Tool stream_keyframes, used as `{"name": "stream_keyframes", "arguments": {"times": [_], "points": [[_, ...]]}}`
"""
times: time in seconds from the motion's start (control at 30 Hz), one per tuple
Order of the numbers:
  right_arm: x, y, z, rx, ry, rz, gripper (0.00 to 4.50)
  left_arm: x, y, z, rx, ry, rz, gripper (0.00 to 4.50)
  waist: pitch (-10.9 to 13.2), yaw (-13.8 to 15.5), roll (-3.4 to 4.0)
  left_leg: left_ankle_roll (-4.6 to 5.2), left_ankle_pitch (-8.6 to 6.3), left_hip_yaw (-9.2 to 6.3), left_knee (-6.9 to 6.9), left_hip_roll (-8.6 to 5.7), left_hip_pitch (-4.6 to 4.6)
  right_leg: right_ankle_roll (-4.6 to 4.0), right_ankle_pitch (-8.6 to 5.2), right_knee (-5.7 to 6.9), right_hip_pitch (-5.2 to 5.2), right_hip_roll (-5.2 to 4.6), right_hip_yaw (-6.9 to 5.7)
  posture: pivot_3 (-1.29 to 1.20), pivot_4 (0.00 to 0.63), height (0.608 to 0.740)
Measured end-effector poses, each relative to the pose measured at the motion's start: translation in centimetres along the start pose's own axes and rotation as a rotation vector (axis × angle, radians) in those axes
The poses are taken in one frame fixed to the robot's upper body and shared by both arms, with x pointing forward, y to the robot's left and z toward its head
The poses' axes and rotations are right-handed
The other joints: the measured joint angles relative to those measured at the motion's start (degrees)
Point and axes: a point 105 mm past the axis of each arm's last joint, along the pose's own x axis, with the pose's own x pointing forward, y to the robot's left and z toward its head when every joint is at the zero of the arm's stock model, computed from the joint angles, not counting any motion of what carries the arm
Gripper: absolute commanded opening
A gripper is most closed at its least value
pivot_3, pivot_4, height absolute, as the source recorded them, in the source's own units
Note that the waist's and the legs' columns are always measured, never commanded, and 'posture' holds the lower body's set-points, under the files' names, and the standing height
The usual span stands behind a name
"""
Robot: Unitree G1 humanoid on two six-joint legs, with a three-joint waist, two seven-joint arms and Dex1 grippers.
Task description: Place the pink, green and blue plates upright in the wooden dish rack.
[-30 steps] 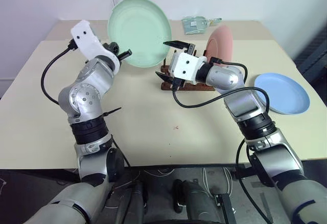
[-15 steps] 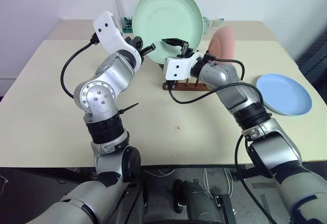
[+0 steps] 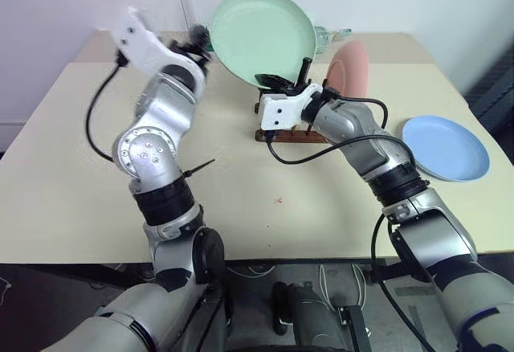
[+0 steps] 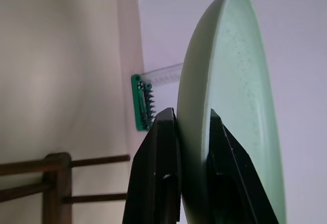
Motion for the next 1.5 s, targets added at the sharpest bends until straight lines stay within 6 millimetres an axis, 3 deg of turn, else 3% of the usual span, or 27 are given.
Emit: {"name": "stream_keyframes", "arguments": {"times": [0.17,0.27,0.33,0.4,0.5,0.57,0.73,0.93,1.07,1.5], "points": [[-1.6,-2.2,0.9,0.282,-0.045,-0.128,0.17,1.1,4.8,4.8,0.116,-0.161,0.126,2.45,0.00,0.07,0.00,-0.02,0.01,0.04,-0.02,0.03,-0.01,-0.09,0.06,0.03,0.00,0.02,-0.02,0.00,0.150,0.730],[-2.6,-3.9,2.6,0.527,-0.137,-0.198,0.17,1.2,6.2,5.4,0.278,-0.161,0.103,2.45,0.00,0.19,0.00,-0.04,0.02,0.03,0.00,0.03,-0.01,-0.09,0.06,0.07,0.02,-0.02,-0.03,0.00,0.150,0.730],[-3.3,-5.7,3.3,0.743,-0.194,-0.263,0.17,1.2,6.3,3.5,0.472,-0.077,0.034,2.45,-0.01,0.53,0.01,-0.07,0.04,0.03,0.02,0.03,0.00,-0.10,0.06,0.12,0.04,-0.07,-0.03,0.00,0.150,0.730],[-4.3,-7.4,3.8,0.924,-0.247,-0.316,0.17,0.8,6.5,-0.4,0.604,0.062,-0.070,2.45,-0.02,0.72,0.01,-0.09,0.04,-0.01,0.04,0.08,0.00,-0.14,0.04,0.09,0.09,-0.18,-0.08,0.00,0.150,0.730],[-5.2,-8.4,3.6,1.158,-0.263,-0.386,0.17,-1.0,5.6,-6.6,0.656,0.255,-0.273,2.45,-0.02,0.42,0.01,-0.09,0.02,-0.04,0.03,0.08,-0.03,-0.31,-0.04,0.05,0.01,-0.30,-0.05,0.00,0.150,0.730],[-5.3,-8.2,2.9,1.320,-0.237,-0.426,0.17,-2.6,4.7,-9.7,0.678,0.345,-0.405,2.45,-0.01,0.25,0.02,-0.08,0.02,-0.03,-0.02,0.10,-0.03,-0.32,-0.04,0.08,-0.05,-0.29,-0.04,0.00,0.150,0.730],[-5.3,-6.8,1.3,1.603,-0.151,-0.468,0.17,-5.4,2.1,-11.8,0.715,0.361,-0.665,2.45,-0.02,-0.88,0.10,-0.07,0.03,-0.04,-0.13,0.14,-0.01,-0.29,0.00,0.14,-0.12,-0.14,-0.03,0.00,0.150,0.730],[-5.2,-6.5,0.2,1.641,-0.060,-0.494,0.17,-9.6,1.7,-14.7,0.692,0.500,-0.898,2.45,0.01,-1.05,0.19,-0.06,0.03,-0.06,-0.12,0.13,-0.01,-0.32,-0.03,0.13,-0.13,-0.11,-0.02,0.00,0.150,0.730],[-4.7,-5.8,-0.7,1.664,-0.009,-0.469,0.17,-11.4,1.0,-14.7,0.645,0.527,-0.991,2.45,0.01,-0.93,0.19,-0.06,0.03,-0.09,-0.10,0.13,-0.02,-0.34,-0.06,0.12,-0.11,-0.14,-0.02,0.00,0.150,0.730],[-3.3,-3.4,-3.8,1.765,0.147,-0.432,0.17,-12.2,1.1,-15.2,0.641,0.562,-1.004,2.45,0.02,-1.05,0.22,-0.05,0.03,-0.11,-0.11,0.11,-0.02,-0.29,-0.05,0.11,-0.11,-0.09,-0.02,0.00,0.150,0.730]]}}
